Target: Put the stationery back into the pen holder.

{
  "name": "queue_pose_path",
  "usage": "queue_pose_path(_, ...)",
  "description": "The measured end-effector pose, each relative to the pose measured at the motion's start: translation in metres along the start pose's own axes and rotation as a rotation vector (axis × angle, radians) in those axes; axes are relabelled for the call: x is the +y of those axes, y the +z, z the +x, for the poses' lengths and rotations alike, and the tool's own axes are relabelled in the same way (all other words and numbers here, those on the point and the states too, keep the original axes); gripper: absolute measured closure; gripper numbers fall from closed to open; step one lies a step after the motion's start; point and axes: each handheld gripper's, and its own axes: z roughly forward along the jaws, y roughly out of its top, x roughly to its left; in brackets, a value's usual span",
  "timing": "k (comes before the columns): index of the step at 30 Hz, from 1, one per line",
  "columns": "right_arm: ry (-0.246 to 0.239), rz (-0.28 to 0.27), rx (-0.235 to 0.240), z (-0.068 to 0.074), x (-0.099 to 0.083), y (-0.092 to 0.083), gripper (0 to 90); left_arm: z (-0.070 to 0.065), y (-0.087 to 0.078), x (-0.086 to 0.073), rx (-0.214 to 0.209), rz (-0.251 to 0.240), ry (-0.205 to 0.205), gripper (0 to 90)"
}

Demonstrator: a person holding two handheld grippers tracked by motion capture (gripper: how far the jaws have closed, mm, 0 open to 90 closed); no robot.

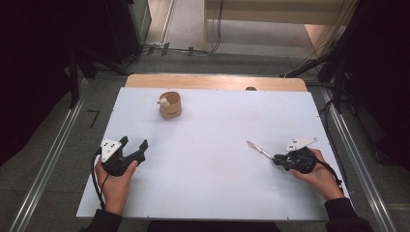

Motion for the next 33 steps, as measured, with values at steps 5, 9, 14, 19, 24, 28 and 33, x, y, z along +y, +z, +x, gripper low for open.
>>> queue_pose_path(5,0.02,-0.007,0.006,0.0,-0.001,-0.001,78.4,0.0,0.001,0.0,-0.005,0.003,0.001,23.8)
queue_pose_path(9,0.056,-0.041,0.041,-0.004,-0.006,-0.002,78.4,0.0,0.001,0.0,-0.006,0.0,-0.002,23.8)
queue_pose_path(14,0.061,-0.061,0.043,-0.004,-0.009,-0.006,78.3,0.0,0.002,0.0,-0.008,0.006,-0.002,23.8)
queue_pose_path(19,0.066,-0.072,0.048,-0.002,-0.01,-0.008,78.2,0.0,0.002,0.0,-0.011,0.006,-0.003,23.8)
queue_pose_path(24,0.072,-0.097,0.048,-0.002,-0.009,-0.01,78.2,0.0,0.002,0.0,-0.009,0.003,-0.004,23.8)
queue_pose_path(28,0.078,-0.106,0.046,-0.002,-0.009,-0.012,78.2,0.0,0.002,0.0,-0.009,0.003,-0.004,23.8)
queue_pose_path(33,0.087,-0.125,0.051,-0.002,-0.008,-0.014,78.2,0.0,0.002,0.0,-0.01,0.004,-0.004,23.8)
